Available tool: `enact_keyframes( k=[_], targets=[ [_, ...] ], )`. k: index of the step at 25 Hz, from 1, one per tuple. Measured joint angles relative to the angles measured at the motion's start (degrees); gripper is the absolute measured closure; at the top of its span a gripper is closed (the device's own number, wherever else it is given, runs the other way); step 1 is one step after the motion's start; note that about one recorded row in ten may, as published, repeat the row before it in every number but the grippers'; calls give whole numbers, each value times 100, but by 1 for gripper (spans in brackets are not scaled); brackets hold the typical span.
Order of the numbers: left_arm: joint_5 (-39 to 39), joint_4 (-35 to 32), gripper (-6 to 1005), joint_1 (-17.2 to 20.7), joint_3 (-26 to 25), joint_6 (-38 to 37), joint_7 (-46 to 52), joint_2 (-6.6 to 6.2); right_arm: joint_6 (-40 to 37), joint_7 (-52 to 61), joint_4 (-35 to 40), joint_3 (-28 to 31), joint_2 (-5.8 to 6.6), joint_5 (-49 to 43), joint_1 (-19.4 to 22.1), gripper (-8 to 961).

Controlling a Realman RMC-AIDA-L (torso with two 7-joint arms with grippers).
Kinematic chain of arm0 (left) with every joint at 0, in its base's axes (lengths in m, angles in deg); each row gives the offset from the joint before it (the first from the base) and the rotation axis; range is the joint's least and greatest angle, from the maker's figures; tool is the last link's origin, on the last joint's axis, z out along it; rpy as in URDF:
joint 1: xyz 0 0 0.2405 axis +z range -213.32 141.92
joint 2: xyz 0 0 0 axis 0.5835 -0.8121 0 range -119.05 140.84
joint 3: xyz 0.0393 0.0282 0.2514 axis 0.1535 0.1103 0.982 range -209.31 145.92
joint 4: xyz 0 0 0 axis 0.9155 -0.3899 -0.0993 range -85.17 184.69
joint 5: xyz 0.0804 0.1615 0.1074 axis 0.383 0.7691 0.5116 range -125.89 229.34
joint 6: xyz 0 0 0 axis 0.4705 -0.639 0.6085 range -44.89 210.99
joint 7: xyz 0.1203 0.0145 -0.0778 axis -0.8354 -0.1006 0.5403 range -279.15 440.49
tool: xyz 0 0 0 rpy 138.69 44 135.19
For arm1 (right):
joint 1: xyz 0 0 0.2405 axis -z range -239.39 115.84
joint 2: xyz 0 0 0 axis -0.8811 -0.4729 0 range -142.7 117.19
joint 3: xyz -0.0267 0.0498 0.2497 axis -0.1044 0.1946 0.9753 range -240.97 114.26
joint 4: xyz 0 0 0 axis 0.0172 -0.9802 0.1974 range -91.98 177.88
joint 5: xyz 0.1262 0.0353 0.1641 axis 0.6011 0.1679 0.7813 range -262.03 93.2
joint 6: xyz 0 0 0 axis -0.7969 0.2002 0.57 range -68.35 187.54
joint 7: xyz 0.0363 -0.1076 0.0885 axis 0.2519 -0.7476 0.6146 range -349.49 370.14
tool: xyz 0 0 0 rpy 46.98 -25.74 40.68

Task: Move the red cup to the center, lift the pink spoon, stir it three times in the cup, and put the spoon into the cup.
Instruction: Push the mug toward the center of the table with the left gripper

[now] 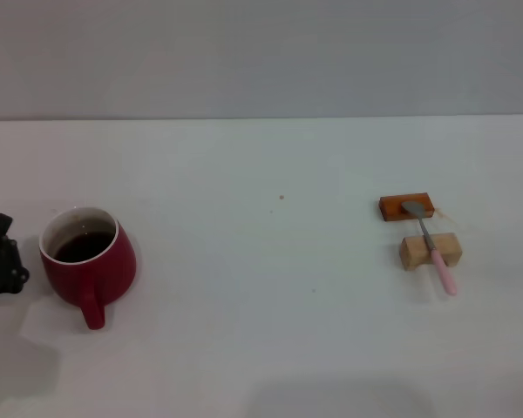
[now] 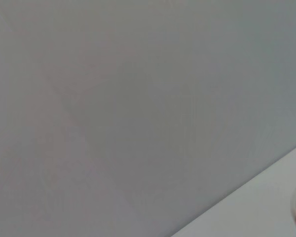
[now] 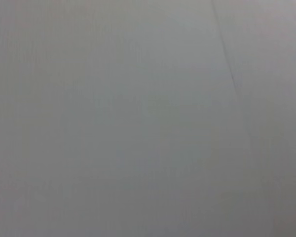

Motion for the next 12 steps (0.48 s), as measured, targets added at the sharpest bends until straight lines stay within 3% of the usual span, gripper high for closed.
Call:
enact_keyframes(
  k=[12],
  targets=[
    [-4, 345, 981, -66, 390, 242, -733, 0, 3, 0, 16, 0, -2, 0, 4, 193]
  ],
)
